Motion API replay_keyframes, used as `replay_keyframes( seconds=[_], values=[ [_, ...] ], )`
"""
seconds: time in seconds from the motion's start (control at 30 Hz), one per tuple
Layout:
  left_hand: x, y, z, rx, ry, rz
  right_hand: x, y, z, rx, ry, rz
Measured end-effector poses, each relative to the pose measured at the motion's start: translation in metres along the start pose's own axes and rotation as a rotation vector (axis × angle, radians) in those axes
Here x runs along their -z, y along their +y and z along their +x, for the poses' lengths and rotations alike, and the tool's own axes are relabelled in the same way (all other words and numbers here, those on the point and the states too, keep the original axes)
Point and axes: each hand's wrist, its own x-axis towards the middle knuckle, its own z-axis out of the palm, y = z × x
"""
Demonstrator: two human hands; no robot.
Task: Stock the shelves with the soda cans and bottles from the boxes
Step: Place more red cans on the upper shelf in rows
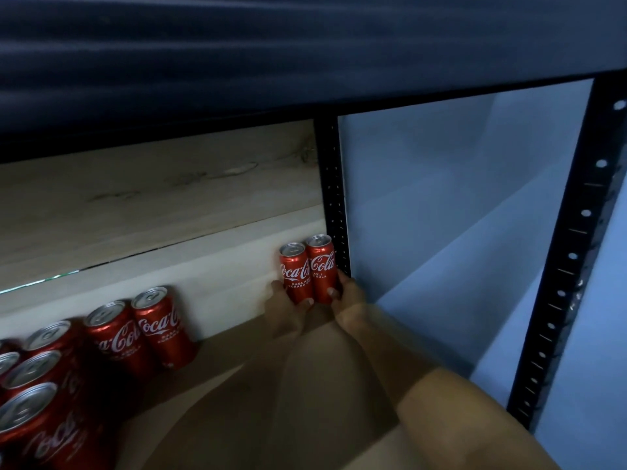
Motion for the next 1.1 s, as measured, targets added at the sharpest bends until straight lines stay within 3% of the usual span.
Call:
replay_keyframes(
  seconds=[0.3, 0.47, 0.73, 0.93, 1.1],
  values=[
    [-0.003, -0.011, 0.002, -0.018, -0.02, -0.004, -0.006, 0.004, 0.007, -0.002, 0.013, -0.196],
    [-0.001, -0.026, 0.001, -0.028, -0.168, -0.054, -0.01, 0.009, 0.01, 0.042, 0.032, -0.296],
    [-0.007, -0.027, 0.0, -0.047, -0.049, 0.03, 0.0, 0.005, 0.007, 0.011, 0.029, -0.187],
    [-0.011, -0.026, 0.001, -0.033, -0.002, 0.066, -0.005, 0.003, 0.007, 0.0, 0.007, -0.357],
    [-0.012, -0.028, 0.003, -0.033, 0.001, 0.083, -0.009, 0.007, 0.011, 0.03, 0.003, -0.294]
  ],
)
